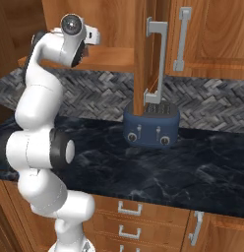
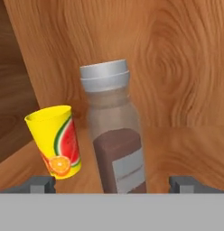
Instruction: Take the cinnamon bottle from the cabinet and place it on the dining table, next to the plate with the cupcake. Then take the chocolate from the dining counter and place it on the cupcake plate.
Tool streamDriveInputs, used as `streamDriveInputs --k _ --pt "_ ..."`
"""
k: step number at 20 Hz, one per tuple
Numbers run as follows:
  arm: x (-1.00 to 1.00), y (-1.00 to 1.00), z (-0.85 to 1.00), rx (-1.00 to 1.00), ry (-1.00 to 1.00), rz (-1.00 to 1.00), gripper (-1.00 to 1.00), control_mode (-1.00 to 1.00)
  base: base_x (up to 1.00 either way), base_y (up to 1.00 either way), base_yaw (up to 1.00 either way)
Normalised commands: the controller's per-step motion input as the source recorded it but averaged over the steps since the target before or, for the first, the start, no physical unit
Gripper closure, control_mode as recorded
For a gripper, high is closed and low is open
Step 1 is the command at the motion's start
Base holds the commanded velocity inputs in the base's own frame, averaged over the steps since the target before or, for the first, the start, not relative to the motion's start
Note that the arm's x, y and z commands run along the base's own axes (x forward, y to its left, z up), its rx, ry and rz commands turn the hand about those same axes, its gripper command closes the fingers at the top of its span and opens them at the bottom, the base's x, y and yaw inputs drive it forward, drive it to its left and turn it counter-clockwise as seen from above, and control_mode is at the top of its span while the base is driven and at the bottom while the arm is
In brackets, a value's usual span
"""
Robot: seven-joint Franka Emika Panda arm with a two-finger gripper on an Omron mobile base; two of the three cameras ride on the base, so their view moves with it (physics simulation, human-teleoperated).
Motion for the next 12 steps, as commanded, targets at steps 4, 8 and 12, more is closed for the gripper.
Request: streamDriveInputs --k 4,8,12 --pt "0.49 0.11 -0.02 0.0 0.02 0.05 -1.0 -1.0 0.0 0.0 0.0" --pt "0.45 0.04 -0.04 0.0 0.0 0.02 -1.0 -1.0 0.0 0.0 0.0" --pt "0.42 0.06 -0.09 0.0 0.0 0.0 -1.0 -1.0 0.0 0.0 0.0"
